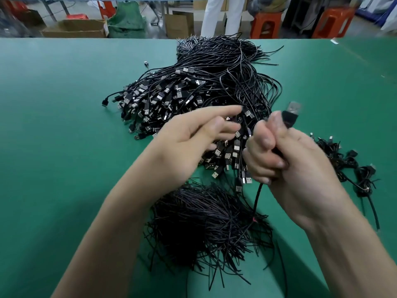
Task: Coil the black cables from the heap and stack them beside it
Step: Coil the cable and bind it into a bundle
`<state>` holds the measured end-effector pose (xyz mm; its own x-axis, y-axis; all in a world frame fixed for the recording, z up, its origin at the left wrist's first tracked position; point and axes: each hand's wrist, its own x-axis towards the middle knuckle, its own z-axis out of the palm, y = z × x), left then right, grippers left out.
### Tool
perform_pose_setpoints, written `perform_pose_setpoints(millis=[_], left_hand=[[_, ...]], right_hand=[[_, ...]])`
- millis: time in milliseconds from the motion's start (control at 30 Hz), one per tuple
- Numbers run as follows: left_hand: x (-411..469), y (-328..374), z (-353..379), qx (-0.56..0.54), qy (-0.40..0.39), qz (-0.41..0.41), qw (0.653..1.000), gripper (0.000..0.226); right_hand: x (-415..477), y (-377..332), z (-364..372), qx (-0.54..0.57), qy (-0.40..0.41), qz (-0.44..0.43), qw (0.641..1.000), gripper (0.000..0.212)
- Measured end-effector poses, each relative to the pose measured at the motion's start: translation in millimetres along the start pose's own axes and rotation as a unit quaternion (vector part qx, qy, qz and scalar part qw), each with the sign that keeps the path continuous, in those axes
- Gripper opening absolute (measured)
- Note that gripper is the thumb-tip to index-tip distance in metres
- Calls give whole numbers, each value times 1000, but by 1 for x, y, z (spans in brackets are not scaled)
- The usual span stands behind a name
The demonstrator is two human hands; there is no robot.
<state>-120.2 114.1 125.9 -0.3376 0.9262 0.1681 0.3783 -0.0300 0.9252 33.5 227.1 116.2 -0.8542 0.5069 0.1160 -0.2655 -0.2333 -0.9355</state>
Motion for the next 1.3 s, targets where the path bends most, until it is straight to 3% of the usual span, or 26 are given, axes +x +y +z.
perform_pose_setpoints(millis=[200,333,400,500,700,800,1033,1200,1300], left_hand=[[0,6,12,-64,-48,58,995,43],[-3,9,11,-87,-42,65,993,26],[-2,10,10,-94,-25,62,993,16],[-2,10,11,-65,-3,68,996,19],[2,8,22,-100,80,47,991,22],[3,6,24,-86,111,46,989,22],[6,5,27,-84,136,51,986,23],[6,-1,31,-84,152,46,984,23],[7,-4,25,-99,114,52,987,18]], right_hand=[[-4,1,5,21,-130,100,986,37],[-5,-4,0,77,-183,113,974,23],[-4,-1,-2,80,-196,124,969,26],[-1,3,-6,28,-203,115,972,37],[0,11,-3,-106,-96,17,990,41],[0,12,3,-229,-58,-47,971,42],[-3,16,14,-343,51,-95,933,36],[-2,20,17,-304,78,-93,945,35],[-1,22,13,-250,71,-62,964,38]])
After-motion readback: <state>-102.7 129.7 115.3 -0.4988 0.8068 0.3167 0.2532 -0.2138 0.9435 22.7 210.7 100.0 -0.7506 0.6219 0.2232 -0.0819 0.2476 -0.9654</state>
